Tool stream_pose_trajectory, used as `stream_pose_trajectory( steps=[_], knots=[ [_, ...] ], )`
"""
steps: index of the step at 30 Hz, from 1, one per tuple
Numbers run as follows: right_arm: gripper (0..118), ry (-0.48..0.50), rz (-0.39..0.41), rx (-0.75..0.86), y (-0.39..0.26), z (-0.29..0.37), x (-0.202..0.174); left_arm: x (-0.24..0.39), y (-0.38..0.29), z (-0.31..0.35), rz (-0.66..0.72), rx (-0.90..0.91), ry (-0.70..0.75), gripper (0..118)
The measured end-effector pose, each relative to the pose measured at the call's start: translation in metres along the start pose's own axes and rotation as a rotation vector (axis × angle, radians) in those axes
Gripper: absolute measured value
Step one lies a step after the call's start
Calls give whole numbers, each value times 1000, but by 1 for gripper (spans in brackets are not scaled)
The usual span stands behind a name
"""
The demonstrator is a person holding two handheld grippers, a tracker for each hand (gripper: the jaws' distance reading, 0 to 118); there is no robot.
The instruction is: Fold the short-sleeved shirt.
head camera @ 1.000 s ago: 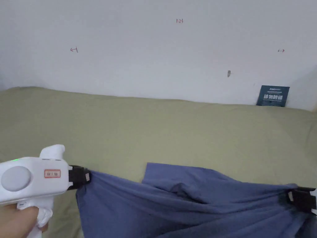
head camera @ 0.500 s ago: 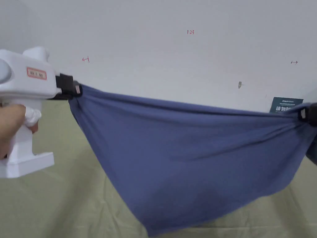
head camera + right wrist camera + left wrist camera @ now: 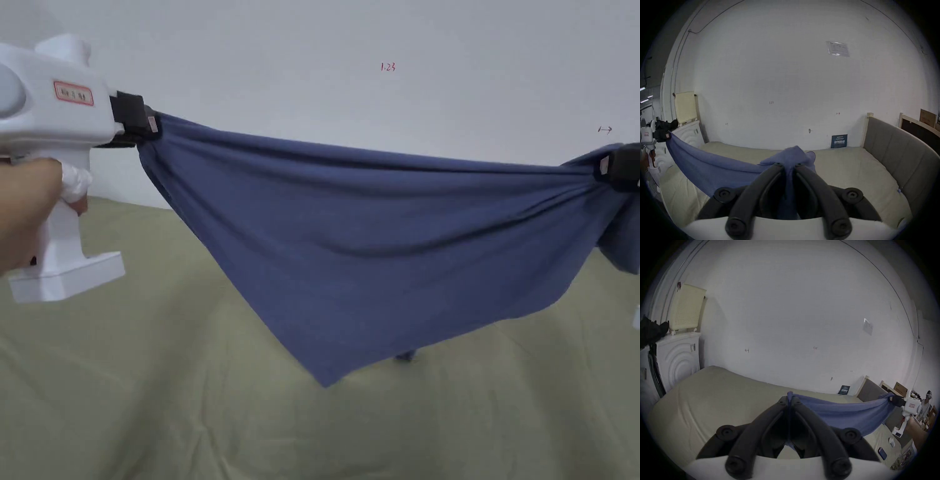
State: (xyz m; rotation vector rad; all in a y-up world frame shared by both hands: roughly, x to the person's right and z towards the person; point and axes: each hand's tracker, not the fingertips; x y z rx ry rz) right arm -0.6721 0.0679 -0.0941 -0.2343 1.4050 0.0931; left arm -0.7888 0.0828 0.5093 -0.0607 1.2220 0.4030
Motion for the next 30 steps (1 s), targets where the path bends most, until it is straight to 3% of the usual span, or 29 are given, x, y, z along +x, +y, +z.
stream_pose_trajectory(
  steps=[6,18,21,30],
  knots=[
    [5,20,-28,-61,-70,21,6,-22,-82,12,75,-95,-24,2],
    [5,54,5,-310,-215,132,31,-48,-266,122,219,-378,-10,2],
    [5,38,28,-370,-247,156,35,-52,-296,143,219,-454,6,2],
    [5,-13,-32,-504,-305,202,26,-70,-359,188,328,-563,84,2]
  ],
)
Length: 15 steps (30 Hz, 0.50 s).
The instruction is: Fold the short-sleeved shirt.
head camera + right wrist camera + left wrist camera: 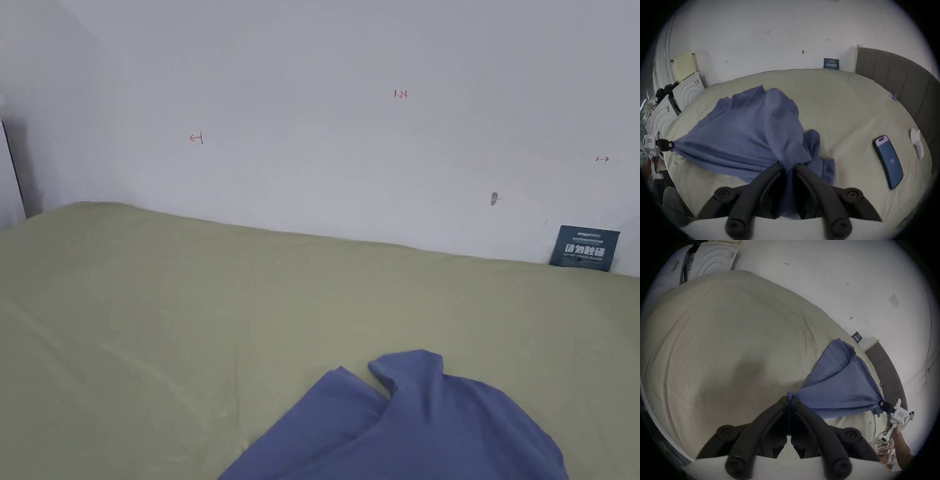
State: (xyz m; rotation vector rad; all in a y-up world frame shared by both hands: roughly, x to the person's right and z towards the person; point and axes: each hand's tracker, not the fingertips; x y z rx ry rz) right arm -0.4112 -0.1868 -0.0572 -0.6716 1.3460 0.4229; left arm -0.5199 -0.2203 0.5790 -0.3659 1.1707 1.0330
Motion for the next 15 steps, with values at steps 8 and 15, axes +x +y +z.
stream_pose_trajectory(
  steps=[8,15],
  knots=[
    [115,51,-68,274,4,34,8,48,-22,48,-103,291,-36,113],
    [108,-96,27,558,16,105,-48,151,-31,95,-445,762,155,110]
  ],
)
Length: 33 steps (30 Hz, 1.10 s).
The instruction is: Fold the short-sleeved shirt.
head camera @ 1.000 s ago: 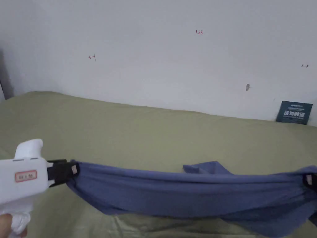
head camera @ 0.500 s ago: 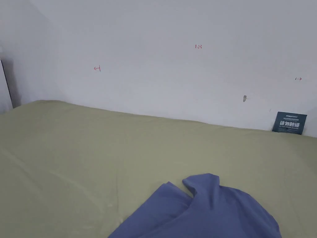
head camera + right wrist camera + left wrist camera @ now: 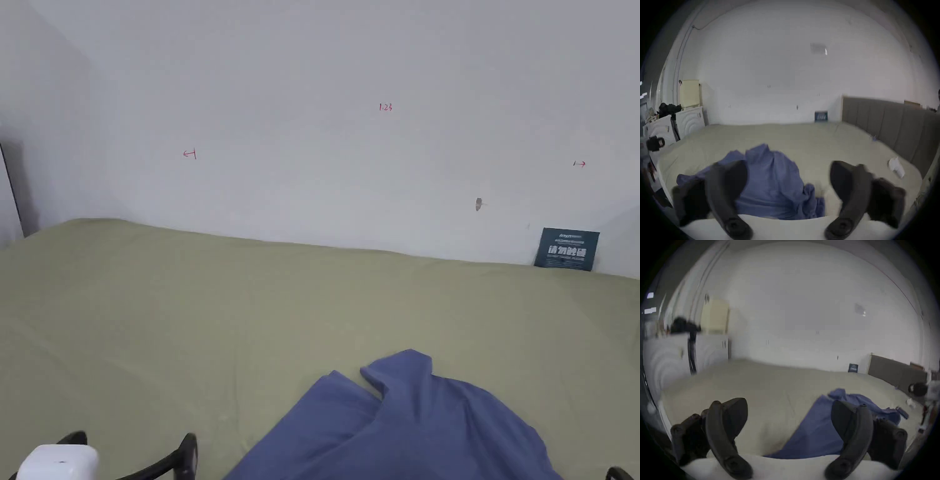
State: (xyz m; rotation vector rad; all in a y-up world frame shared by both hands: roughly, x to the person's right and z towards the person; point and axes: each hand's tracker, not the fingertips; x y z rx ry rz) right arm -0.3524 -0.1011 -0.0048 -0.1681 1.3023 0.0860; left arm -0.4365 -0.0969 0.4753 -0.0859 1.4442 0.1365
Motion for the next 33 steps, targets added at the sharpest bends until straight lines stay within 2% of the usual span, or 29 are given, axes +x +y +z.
stream_pose_trajectory(
  steps=[1,2,3,4,5,7,11,14,15,16,17,18,19,21,22,25,27,30,31,32,33],
  knots=[
    [96,2,17,22,1,7,-5,8,5,4,-28,30,-8,107],
    [75,-19,47,49,1,14,-11,18,11,9,-55,46,-16,97],
    [35,-33,70,69,0,20,-17,24,12,11,-89,66,-4,63],
    [0,-52,90,85,0,30,-28,31,14,11,-112,63,17,23],
    [0,-68,84,108,-1,37,-32,34,13,12,-127,56,29,0],
    [0,10,37,111,-4,47,-31,34,11,15,-88,57,-32,0],
    [0,0,52,90,-7,55,-32,26,2,20,-90,24,-16,0],
    [0,11,61,63,-7,53,-30,1,-2,7,-81,-89,-18,0],
    [0,16,63,61,-6,53,-29,-12,-4,0,-76,-146,-29,5],
    [0,18,66,62,-6,52,-30,-26,-8,-14,-68,-210,7,19],
    [0,23,67,61,-5,52,-30,-36,-12,-25,-48,-265,49,49],
    [0,32,69,54,-5,51,-29,-50,-16,-43,-18,-371,38,94],
    [0,34,74,43,-5,50,-29,-63,-22,-59,43,-504,-39,108],
    [0,52,84,15,-6,45,-29,-75,-37,-81,119,-682,-153,108],
    [0,52,89,5,-6,44,-30,-76,-45,-90,112,-759,-166,108],
    [0,58,99,-20,-8,39,-30,-78,-80,-111,-55,-917,-152,107],
    [0,61,105,-34,-9,35,-30,-64,-92,-112,-123,-917,-153,104],
    [0,80,109,-67,-8,22,-31,-58,-102,-116,-85,-890,-128,99],
    [0,94,108,-88,-6,15,-31,-57,-106,-117,-39,-905,-132,88],
    [0,97,108,-91,-4,8,-30,-55,-106,-115,-61,-886,-90,84],
    [0,125,113,-110,0,-4,-29,-54,-104,-113,-62,-875,-108,80]
  ],
)
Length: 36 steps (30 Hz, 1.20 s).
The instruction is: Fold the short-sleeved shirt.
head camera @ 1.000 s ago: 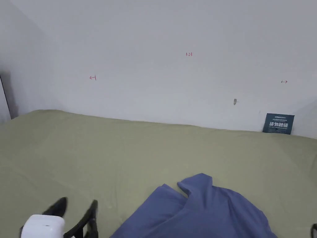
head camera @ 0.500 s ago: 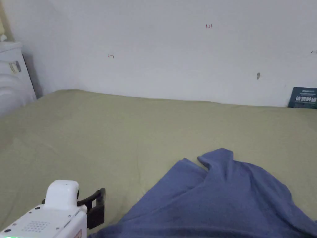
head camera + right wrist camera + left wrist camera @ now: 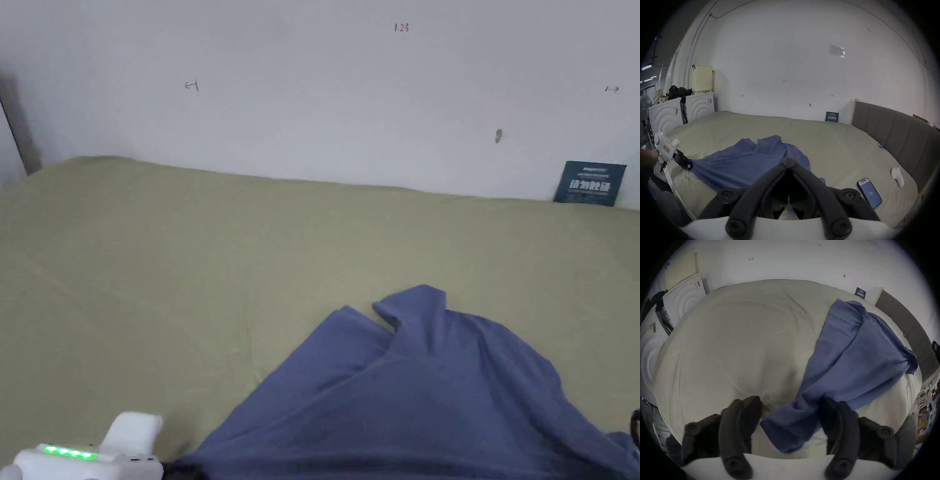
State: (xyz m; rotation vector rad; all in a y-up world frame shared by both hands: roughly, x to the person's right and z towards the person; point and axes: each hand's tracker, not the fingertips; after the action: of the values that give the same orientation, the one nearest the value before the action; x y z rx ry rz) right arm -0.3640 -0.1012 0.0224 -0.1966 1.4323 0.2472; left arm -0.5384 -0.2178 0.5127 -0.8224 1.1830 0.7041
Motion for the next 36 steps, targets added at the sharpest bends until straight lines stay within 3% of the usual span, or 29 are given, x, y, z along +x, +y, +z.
stream_pose_trajectory(
  steps=[2,4,5,7,8,9,10,11,12,15,17,22,24,27,28,29,30,32,34,36],
  knots=[
    [0,2,27,-25,13,-28,5,-1,0,3,-58,22,-11,55],
    [0,51,76,-118,36,-74,16,5,0,12,-89,63,-78,5],
    [0,64,96,-131,47,-96,20,10,-1,15,-105,77,-64,5],
    [0,190,138,-252,77,-159,27,25,4,22,-131,44,-28,5],
    [9,221,161,-302,86,-188,28,24,3,21,-126,47,-37,5],
    [40,262,184,-387,96,-224,30,23,3,20,-116,48,-45,5],
    [60,276,202,-464,103,-259,29,14,3,14,-97,38,-48,4],
    [69,307,227,-545,107,-288,28,12,3,12,-69,30,-57,5],
    [66,342,259,-655,110,-321,25,9,2,11,-36,37,-66,4],
    [65,284,438,-756,92,-392,10,7,2,9,-8,36,-79,4],
    [65,286,476,-813,77,-427,3,6,0,8,1,38,-87,5],
    [66,295,445,-887,39,-478,8,0,-5,3,49,57,-116,5],
    [65,336,333,-893,32,-486,18,-4,-7,3,66,68,-133,5],
    [61,307,229,-876,41,-471,26,-10,-10,-1,98,73,-148,5],
    [48,299,228,-876,44,-469,26,-9,-10,0,105,73,-148,5],
    [4,306,246,-879,45,-467,23,-9,-10,1,106,72,-145,5],
    [0,270,289,-852,43,-459,18,-1,-7,0,105,71,-140,5],
    [0,323,271,-888,40,-448,9,-1,-6,3,98,68,-134,4],
    [0,283,300,-804,46,-431,4,-5,-4,3,95,67,-136,4],
    [0,282,190,-710,72,-411,6,-10,0,13,113,104,-150,4]
  ],
)
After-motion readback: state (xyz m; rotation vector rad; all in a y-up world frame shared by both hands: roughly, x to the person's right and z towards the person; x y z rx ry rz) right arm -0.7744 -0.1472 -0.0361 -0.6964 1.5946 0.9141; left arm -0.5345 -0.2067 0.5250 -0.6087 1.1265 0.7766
